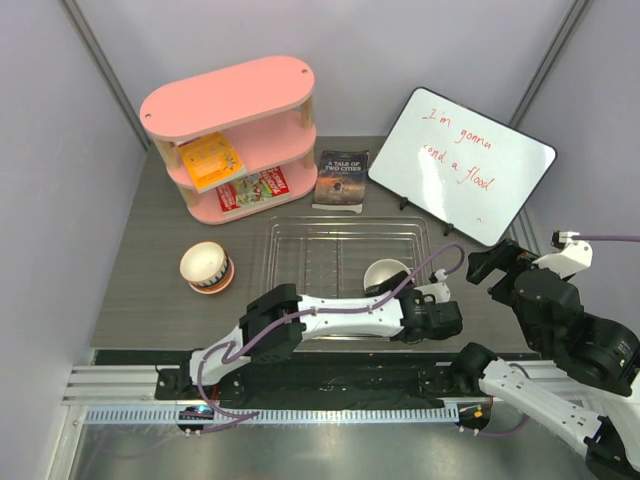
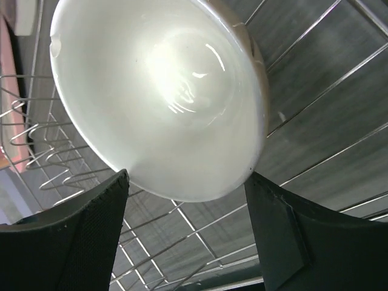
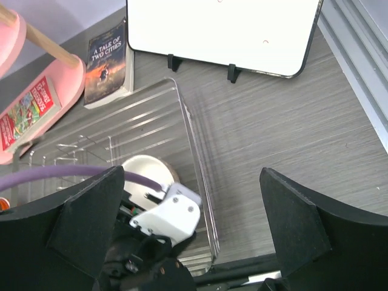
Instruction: Unload the bowls from the dish rack
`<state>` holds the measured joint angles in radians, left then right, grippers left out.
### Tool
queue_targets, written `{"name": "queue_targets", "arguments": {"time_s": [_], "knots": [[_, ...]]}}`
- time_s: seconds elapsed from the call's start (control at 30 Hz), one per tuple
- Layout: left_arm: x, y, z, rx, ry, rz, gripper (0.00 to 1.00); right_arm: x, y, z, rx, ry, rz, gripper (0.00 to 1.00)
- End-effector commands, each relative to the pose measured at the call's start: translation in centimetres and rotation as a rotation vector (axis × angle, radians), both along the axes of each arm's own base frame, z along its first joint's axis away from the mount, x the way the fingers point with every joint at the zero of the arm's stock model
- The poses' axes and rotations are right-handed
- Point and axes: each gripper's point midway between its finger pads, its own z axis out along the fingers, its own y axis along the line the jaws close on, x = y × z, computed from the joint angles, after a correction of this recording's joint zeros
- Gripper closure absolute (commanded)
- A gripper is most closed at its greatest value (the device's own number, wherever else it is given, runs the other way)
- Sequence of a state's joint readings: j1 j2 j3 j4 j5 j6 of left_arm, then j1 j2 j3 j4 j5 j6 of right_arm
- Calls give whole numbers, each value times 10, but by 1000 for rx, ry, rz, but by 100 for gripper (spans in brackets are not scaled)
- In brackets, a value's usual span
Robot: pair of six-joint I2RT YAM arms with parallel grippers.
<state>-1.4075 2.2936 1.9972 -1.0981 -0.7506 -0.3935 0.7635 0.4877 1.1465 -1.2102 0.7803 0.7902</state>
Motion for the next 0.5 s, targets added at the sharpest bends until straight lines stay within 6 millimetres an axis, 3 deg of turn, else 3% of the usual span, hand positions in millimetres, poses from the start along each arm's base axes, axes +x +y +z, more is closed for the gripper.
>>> {"name": "queue_targets", "arguments": {"time_s": [0.0,0.3,0.47], "knots": [[-1,-3,9,-70,17,26,23,8,-3,17,40,-58,-57,0],[21,9,25,-130,23,61,23,7,-6,19,36,-69,-66,0],[24,4,26,-154,51,27,25,7,-7,17,38,-70,-73,0]]}}
